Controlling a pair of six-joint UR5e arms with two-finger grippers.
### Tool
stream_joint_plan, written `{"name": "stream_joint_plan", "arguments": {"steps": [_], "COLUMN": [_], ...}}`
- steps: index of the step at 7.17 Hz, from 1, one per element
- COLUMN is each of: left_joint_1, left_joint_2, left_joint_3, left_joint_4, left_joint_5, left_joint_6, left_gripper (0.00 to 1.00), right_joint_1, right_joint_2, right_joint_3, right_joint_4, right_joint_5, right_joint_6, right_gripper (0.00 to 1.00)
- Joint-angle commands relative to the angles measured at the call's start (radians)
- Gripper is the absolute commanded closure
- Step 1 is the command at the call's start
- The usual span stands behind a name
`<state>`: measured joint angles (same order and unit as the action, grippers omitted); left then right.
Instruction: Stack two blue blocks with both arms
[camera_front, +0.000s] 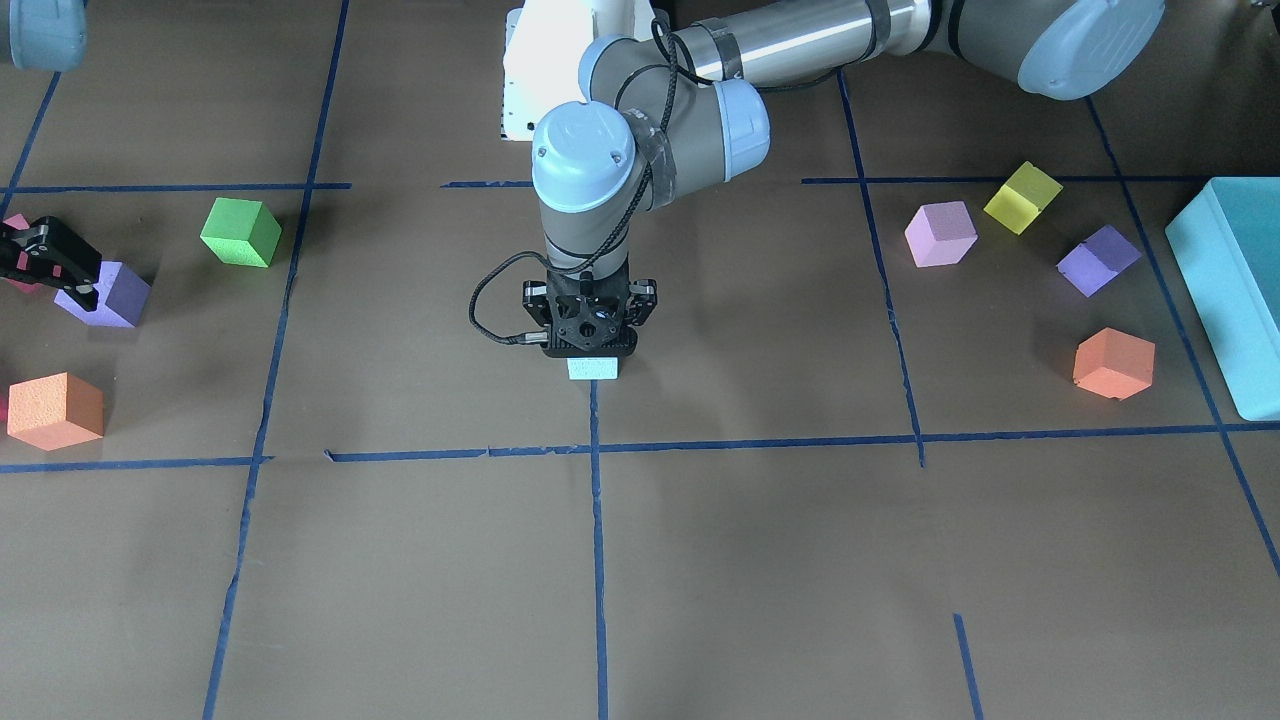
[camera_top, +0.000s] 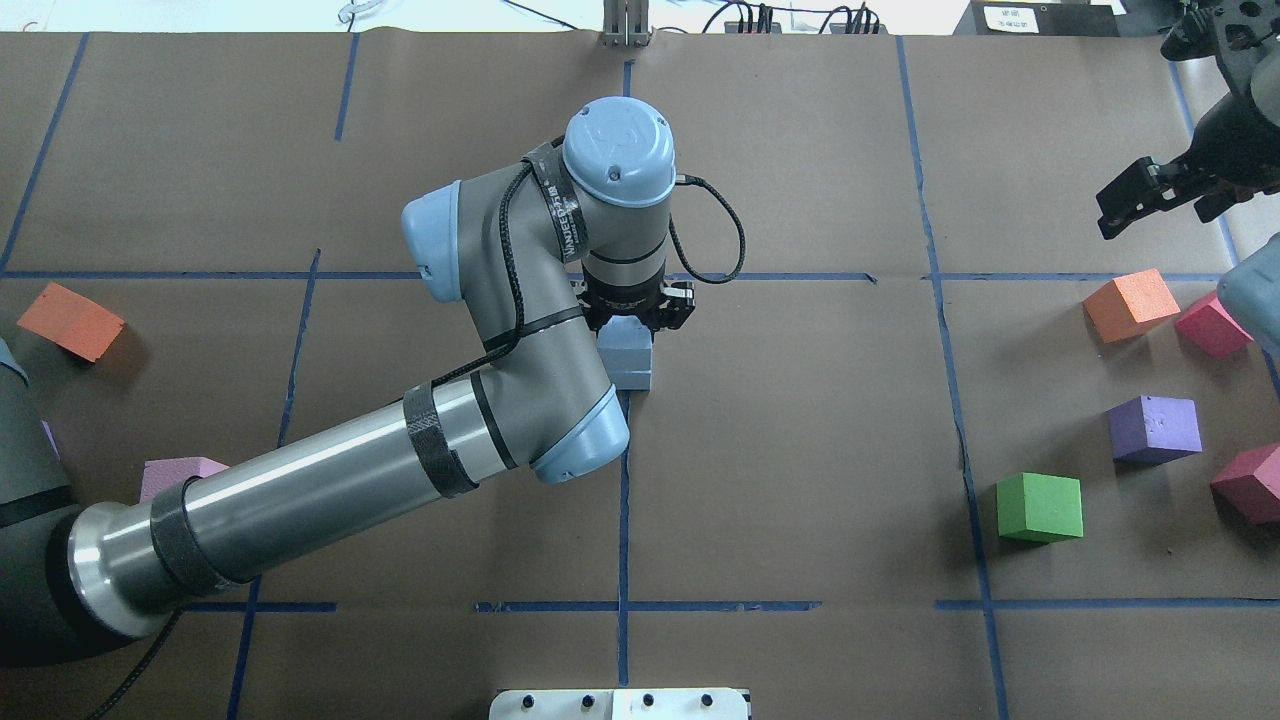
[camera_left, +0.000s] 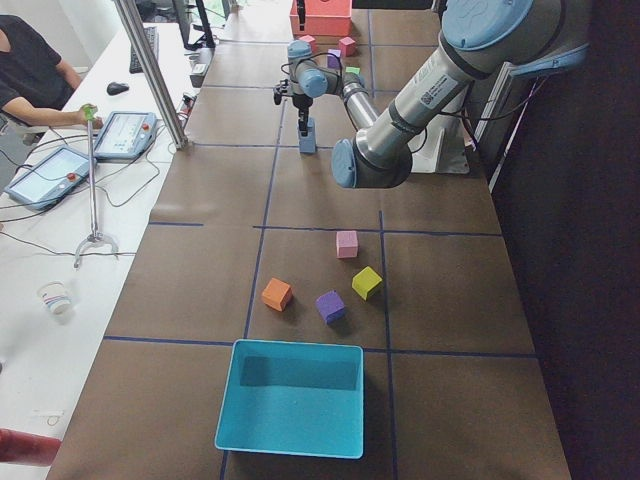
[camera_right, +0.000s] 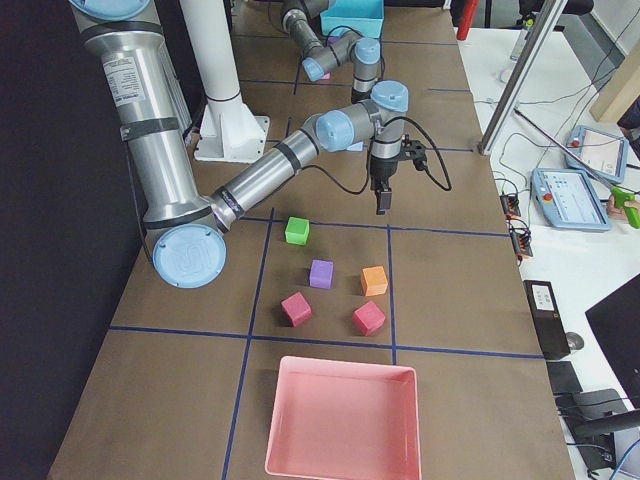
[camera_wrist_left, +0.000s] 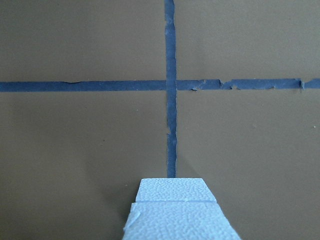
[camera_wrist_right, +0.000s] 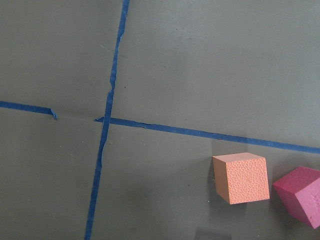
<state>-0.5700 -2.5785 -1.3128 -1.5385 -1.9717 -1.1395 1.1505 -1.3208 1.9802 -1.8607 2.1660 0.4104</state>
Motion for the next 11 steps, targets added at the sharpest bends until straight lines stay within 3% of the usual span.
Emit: {"name": "stream_joint_plan", "arguments": {"steps": [1,11], "left_joint_1": [0.006,0.007], "left_joint_2": [0.0,0.004], "left_joint_3": [0.001,-0.002], "left_joint_4": [0.0,0.0], "left_joint_5": [0.001,0.01], "left_joint_6": [0.0,0.0], "left_gripper": [0.85,0.77], "right_joint_1": [0.0,-0.002], "right_joint_2": [0.0,0.0], "right_joint_3": [-0.001,-0.004], "right_joint_4": [0.0,0.0], "right_joint_5": [0.0,-0.002], "right_joint_6": [0.001,0.004], "right_gripper": [0.0,0.0]}}
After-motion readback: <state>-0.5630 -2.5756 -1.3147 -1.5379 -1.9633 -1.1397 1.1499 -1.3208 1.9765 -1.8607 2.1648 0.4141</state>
